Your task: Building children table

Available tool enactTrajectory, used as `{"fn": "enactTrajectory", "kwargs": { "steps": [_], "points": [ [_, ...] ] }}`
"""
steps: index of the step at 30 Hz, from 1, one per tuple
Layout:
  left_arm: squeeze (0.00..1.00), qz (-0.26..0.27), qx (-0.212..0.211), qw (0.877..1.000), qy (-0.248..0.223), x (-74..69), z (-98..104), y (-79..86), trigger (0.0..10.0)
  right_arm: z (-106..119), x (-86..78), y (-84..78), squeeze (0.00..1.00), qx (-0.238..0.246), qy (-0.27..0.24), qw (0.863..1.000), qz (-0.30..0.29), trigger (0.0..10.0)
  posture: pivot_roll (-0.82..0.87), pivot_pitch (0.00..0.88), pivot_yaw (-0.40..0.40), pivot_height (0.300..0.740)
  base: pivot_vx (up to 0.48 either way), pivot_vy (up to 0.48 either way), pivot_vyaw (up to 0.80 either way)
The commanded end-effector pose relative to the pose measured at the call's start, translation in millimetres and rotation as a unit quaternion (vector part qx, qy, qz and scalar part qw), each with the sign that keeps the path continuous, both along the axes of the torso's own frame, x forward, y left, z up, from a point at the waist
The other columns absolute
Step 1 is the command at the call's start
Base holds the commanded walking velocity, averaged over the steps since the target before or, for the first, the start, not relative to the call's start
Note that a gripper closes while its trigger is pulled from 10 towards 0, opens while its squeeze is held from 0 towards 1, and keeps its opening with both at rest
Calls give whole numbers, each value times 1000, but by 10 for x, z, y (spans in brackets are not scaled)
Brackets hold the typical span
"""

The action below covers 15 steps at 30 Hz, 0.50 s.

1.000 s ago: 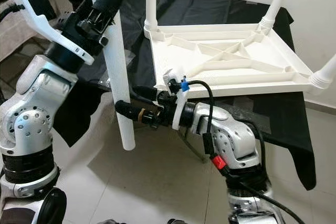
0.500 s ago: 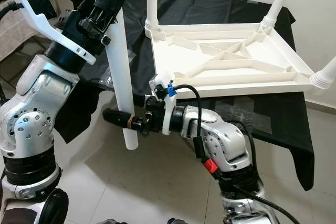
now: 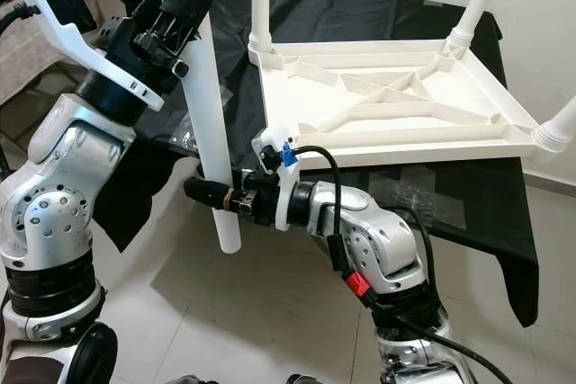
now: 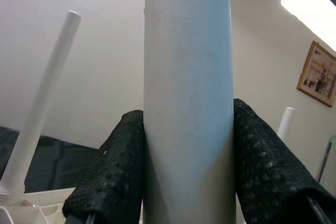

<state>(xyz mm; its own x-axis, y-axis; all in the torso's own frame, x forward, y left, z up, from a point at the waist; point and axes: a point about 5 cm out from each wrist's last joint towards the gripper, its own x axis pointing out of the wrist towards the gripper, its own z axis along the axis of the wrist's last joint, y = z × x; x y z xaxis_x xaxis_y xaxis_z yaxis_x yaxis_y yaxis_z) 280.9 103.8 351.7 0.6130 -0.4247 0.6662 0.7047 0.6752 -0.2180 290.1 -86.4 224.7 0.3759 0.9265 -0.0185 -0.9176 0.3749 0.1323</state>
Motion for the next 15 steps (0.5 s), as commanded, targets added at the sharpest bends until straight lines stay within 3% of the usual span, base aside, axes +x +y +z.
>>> {"fn": "enactTrajectory", "kwargs": {
  "steps": [1,2,3,9,10,12,13,15],
  "points": [
    [184,-18,8,1000,-4,-17,3,3,10000,5,37,-65,0,-2,-1,1000,-21,0,6,162,-24,740,0,0,0],
    [184,-19,10,1000,0,-7,-14,15,10000,10,47,-82,0,-4,-3,1000,-25,0,6,162,-24,740,0,0,0],
    [1000,-29,16,999,1,-5,-30,29,10000,23,64,-115,0,-8,-6,999,-32,0,4,163,-23,740,0,0,0],
    [1000,-34,48,998,-5,65,-44,185,10000,59,131,-247,0,-20,-16,998,-64,0,5,165,-25,740,0,0,0],
    [1000,-34,72,997,-11,79,-49,258,10000,76,162,-289,0,-21,-19,996,-79,0,6,165,-24,740,0,0,0],
    [1000,-34,72,997,-11,79,-49,258,10000,76,162,-289,0,-21,-19,996,-79,0,6,165,-24,740,0,0,0],
    [1000,-30,116,993,-22,78,-65,356,10000,95,197,-343,0,-24,-21,995,-97,0,11,167,-25,740,0,0,0],
    [1000,3,230,972,-42,-7,-111,562,10000,131,267,-486,0,-47,-32,990,-132,0,12,168,-25,740,0,0,0]
  ]
}}
